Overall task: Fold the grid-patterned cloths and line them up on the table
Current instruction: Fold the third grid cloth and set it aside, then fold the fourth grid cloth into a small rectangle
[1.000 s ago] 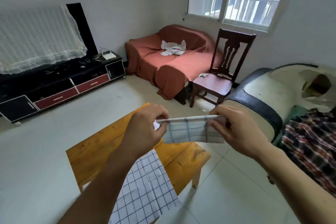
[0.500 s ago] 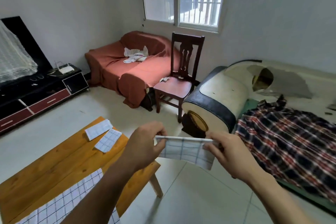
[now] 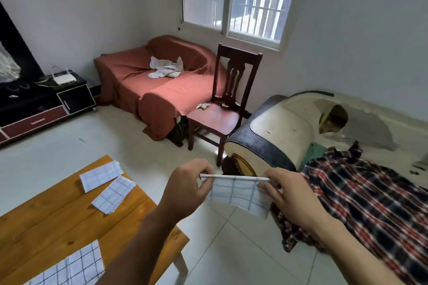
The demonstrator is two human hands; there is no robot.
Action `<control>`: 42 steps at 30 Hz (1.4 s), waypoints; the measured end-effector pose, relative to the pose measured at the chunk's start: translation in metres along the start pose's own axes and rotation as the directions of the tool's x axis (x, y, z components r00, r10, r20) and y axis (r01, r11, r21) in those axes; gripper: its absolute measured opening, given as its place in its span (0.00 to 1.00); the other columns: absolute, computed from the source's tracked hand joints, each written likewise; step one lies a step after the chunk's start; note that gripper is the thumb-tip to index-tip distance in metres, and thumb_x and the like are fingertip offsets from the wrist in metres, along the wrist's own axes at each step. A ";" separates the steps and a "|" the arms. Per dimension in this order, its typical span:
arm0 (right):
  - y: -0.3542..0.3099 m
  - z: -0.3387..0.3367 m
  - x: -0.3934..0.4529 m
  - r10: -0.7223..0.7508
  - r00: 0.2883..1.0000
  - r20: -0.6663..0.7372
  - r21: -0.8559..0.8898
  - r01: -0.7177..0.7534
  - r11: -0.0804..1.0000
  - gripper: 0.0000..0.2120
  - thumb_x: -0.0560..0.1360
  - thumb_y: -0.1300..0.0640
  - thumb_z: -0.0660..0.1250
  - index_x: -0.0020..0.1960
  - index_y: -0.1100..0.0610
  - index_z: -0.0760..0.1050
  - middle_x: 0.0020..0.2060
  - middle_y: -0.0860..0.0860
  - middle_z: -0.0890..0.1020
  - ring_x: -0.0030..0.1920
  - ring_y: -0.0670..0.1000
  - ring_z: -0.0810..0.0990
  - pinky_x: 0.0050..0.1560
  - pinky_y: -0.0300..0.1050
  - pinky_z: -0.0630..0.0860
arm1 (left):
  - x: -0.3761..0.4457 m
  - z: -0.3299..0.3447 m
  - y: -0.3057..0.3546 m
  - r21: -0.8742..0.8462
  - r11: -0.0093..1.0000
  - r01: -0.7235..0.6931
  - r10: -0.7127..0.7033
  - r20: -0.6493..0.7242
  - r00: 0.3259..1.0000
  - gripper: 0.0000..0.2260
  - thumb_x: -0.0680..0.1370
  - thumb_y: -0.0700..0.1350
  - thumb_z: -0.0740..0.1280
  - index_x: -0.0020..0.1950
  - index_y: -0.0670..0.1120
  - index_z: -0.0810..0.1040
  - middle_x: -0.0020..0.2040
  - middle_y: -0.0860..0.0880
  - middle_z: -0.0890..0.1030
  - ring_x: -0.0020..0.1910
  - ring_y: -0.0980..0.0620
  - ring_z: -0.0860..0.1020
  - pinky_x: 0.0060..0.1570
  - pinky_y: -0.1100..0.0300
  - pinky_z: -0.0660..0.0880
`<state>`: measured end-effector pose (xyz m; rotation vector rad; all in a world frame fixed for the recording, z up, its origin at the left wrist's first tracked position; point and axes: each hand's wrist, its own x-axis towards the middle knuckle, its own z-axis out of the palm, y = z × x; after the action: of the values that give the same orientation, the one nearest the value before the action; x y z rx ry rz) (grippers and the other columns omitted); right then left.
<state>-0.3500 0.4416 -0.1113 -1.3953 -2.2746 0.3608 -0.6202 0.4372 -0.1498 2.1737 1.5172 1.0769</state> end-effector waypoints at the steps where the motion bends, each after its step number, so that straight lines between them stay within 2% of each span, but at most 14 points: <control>1: -0.001 0.005 0.017 -0.008 1.000 0.017 -0.014 0.008 1.000 0.07 0.77 0.53 0.68 0.42 0.47 0.73 0.36 0.42 0.76 0.39 0.43 0.74 0.38 0.45 0.74 | 0.004 -0.002 -0.012 -0.017 1.000 0.021 -0.021 -0.008 1.000 0.06 0.76 0.52 0.65 0.44 0.51 0.76 0.40 0.56 0.78 0.41 0.60 0.77 0.36 0.69 0.76; 4: -0.008 0.024 0.067 -0.033 0.994 0.107 -0.033 0.037 0.999 0.08 0.77 0.51 0.68 0.42 0.43 0.70 0.37 0.41 0.75 0.39 0.43 0.75 0.39 0.46 0.76 | 0.010 -0.015 -0.048 -0.041 0.995 0.093 -0.095 -0.057 0.994 0.05 0.76 0.51 0.67 0.44 0.51 0.76 0.40 0.57 0.78 0.41 0.60 0.78 0.37 0.72 0.75; 9: -0.028 0.064 0.143 -0.160 0.965 0.207 0.031 0.157 0.987 0.08 0.75 0.54 0.70 0.43 0.43 0.72 0.38 0.41 0.77 0.39 0.45 0.77 0.39 0.48 0.77 | 0.005 -0.047 -0.098 -0.016 0.972 0.236 -0.236 -0.145 0.961 0.05 0.74 0.45 0.70 0.44 0.53 0.75 0.40 0.57 0.78 0.41 0.56 0.77 0.39 0.57 0.76; 14: -0.058 0.122 0.191 -0.324 0.894 0.309 0.120 0.301 0.946 0.08 0.75 0.56 0.69 0.44 0.45 0.72 0.39 0.39 0.77 0.41 0.42 0.76 0.41 0.42 0.74 | -0.026 -0.073 -0.137 0.041 0.904 0.425 -0.410 -0.200 0.890 0.05 0.74 0.46 0.70 0.45 0.53 0.74 0.41 0.58 0.78 0.42 0.57 0.77 0.40 0.55 0.78; 17: -0.071 0.158 0.216 -0.406 0.826 0.391 0.198 0.355 0.914 0.06 0.76 0.55 0.67 0.44 0.45 0.72 0.39 0.41 0.77 0.41 0.43 0.76 0.40 0.45 0.75 | -0.041 -0.085 -0.150 0.034 0.848 0.529 -0.502 -0.269 0.822 0.04 0.72 0.44 0.68 0.43 0.52 0.75 0.40 0.57 0.78 0.40 0.57 0.76 0.40 0.54 0.77; 20: -0.080 0.190 0.240 -0.475 0.762 0.440 0.246 0.406 0.880 0.06 0.76 0.55 0.68 0.46 0.46 0.73 0.41 0.40 0.76 0.41 0.43 0.75 0.40 0.44 0.75 | -0.051 -0.088 -0.157 0.044 0.773 0.632 -0.587 -0.329 0.740 0.06 0.73 0.42 0.68 0.42 0.52 0.74 0.39 0.58 0.77 0.40 0.58 0.75 0.38 0.56 0.76; 26: -0.079 0.252 0.292 -0.560 0.662 0.498 0.337 0.447 0.829 0.04 0.77 0.56 0.66 0.46 0.47 0.73 0.41 0.41 0.77 0.38 0.45 0.74 0.37 0.45 0.75 | -0.055 -0.075 -0.182 0.082 0.547 0.833 -0.757 -0.376 0.535 0.06 0.76 0.45 0.68 0.43 0.55 0.73 0.42 0.61 0.77 0.44 0.60 0.75 0.38 0.58 0.76; 30: -0.071 0.295 0.311 -0.597 0.574 0.560 0.399 0.445 0.802 0.04 0.75 0.54 0.61 0.44 0.45 0.70 0.40 0.42 0.76 0.38 0.46 0.74 0.38 0.48 0.75 | -0.056 -0.056 -0.196 0.107 0.431 0.896 -0.816 -0.379 0.437 0.06 0.77 0.46 0.66 0.43 0.55 0.71 0.42 0.60 0.76 0.42 0.60 0.74 0.37 0.57 0.74; 34: -0.063 0.337 0.312 -0.585 0.518 0.623 0.394 0.439 0.808 0.05 0.78 0.56 0.61 0.47 0.47 0.73 0.43 0.43 0.78 0.40 0.45 0.75 0.39 0.40 0.74 | -0.069 -0.031 -0.218 0.063 0.317 0.946 -0.871 -0.376 0.317 0.06 0.78 0.46 0.65 0.44 0.56 0.71 0.41 0.61 0.76 0.40 0.59 0.74 0.35 0.60 0.71; 37: -0.056 0.375 0.311 -0.556 0.492 0.670 0.401 0.390 0.829 0.06 0.76 0.58 0.63 0.46 0.47 0.73 0.42 0.43 0.78 0.39 0.45 0.75 0.37 0.42 0.74 | -0.085 -0.007 -0.243 0.014 0.272 0.962 -0.890 -0.377 0.257 0.06 0.78 0.46 0.66 0.44 0.55 0.72 0.39 0.61 0.76 0.37 0.60 0.74 0.32 0.65 0.66; 39: -0.051 0.396 0.312 -0.538 0.492 0.684 0.404 0.358 0.842 0.07 0.75 0.59 0.65 0.45 0.47 0.73 0.41 0.43 0.78 0.39 0.46 0.76 0.38 0.45 0.75 | -0.092 0.003 -0.261 -0.014 0.262 0.965 -0.898 -0.369 0.238 0.05 0.78 0.47 0.66 0.44 0.55 0.73 0.38 0.60 0.77 0.37 0.59 0.75 0.32 0.62 0.70; 42: -0.039 0.444 0.311 -0.512 0.497 0.701 0.405 0.314 0.859 0.08 0.74 0.61 0.67 0.44 0.47 0.74 0.40 0.42 0.79 0.38 0.44 0.75 0.38 0.44 0.75 | -0.111 0.028 -0.302 -0.032 0.250 0.968 -0.907 -0.359 0.222 0.03 0.78 0.48 0.65 0.45 0.55 0.73 0.39 0.59 0.78 0.37 0.57 0.75 0.32 0.56 0.73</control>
<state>-0.7233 0.7044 -0.4061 -0.5062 -3.0256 1.2391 -0.8262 0.4664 -0.3967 0.6291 2.6028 0.7590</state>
